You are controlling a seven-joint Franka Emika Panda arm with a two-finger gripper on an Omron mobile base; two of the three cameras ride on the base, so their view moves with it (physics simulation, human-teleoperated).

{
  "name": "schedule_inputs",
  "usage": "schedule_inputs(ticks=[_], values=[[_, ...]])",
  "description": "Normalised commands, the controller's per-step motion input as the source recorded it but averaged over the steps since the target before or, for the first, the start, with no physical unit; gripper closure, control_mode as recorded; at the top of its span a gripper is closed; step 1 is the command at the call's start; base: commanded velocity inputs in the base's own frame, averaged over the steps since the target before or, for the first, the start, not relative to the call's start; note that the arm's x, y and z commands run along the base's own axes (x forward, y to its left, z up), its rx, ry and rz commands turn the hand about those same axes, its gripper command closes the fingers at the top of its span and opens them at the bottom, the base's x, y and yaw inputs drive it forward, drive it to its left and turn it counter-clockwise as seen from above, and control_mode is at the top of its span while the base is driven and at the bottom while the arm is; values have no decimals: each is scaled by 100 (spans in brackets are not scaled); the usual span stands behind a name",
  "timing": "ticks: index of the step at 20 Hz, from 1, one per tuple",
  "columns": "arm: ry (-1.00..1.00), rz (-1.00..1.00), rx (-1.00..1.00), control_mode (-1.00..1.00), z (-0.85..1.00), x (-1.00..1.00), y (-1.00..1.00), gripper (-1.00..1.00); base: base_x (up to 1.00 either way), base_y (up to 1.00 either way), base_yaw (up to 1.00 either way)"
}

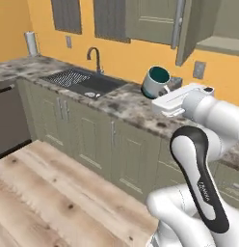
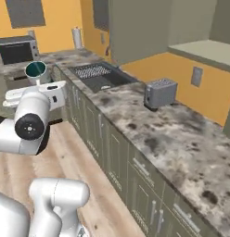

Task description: Open the cabinet directly in front. Then move the liquor and the mug to the dining counter with the jar on it.

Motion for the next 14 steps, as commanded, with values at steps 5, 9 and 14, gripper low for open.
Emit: schedule_inputs(ticks=[5, 9, 14], values=[[0, 0, 0, 100, 0, 0, 0, 100, 0, 0, 100], [0, 0, 0, 100, 0, 0, 0, 100, 0, 0, 99], [0, 0, 0, 100, 0, 0, 0, 100, 17, 0, 93]])
